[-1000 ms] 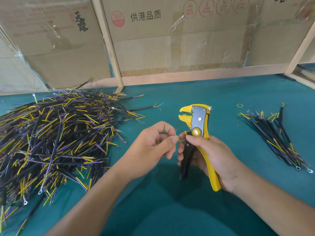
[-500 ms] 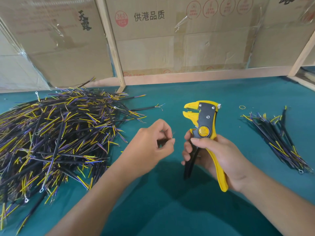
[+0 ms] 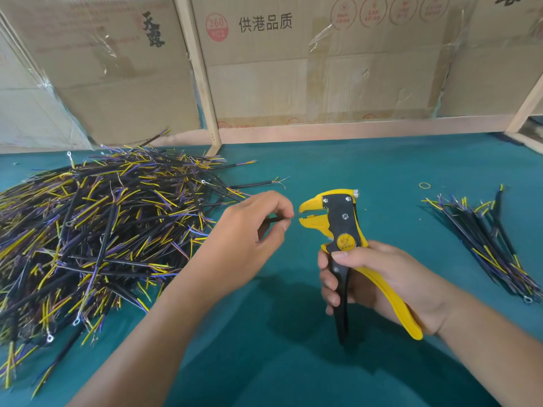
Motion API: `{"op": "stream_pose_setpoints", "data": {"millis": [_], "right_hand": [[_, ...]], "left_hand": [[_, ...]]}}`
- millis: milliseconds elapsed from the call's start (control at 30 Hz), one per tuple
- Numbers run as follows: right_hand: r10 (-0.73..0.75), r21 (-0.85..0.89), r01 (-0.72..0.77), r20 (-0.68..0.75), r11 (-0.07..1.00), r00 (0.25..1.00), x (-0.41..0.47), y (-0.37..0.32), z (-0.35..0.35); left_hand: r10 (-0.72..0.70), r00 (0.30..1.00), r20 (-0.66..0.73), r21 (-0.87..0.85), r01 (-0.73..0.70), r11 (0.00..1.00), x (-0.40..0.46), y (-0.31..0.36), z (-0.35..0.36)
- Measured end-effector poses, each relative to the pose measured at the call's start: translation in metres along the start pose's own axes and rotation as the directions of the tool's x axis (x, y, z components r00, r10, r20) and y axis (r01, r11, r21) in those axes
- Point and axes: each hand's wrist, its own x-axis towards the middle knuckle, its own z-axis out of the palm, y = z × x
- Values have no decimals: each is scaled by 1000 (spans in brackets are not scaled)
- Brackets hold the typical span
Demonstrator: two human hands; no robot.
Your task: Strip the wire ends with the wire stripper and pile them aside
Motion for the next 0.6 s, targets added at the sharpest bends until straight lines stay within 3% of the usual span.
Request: {"op": "stream_pose_setpoints", "data": {"millis": [200, 600], "right_hand": [[-1, -1, 1, 65, 1000, 998, 0, 1, -1], [-33, 21, 31, 114, 999, 993, 2, 8, -2]], "left_hand": [[61, 997, 42, 57, -64, 996, 2, 0, -1], [4, 999, -47, 39, -2, 999, 0, 4, 3]]}}
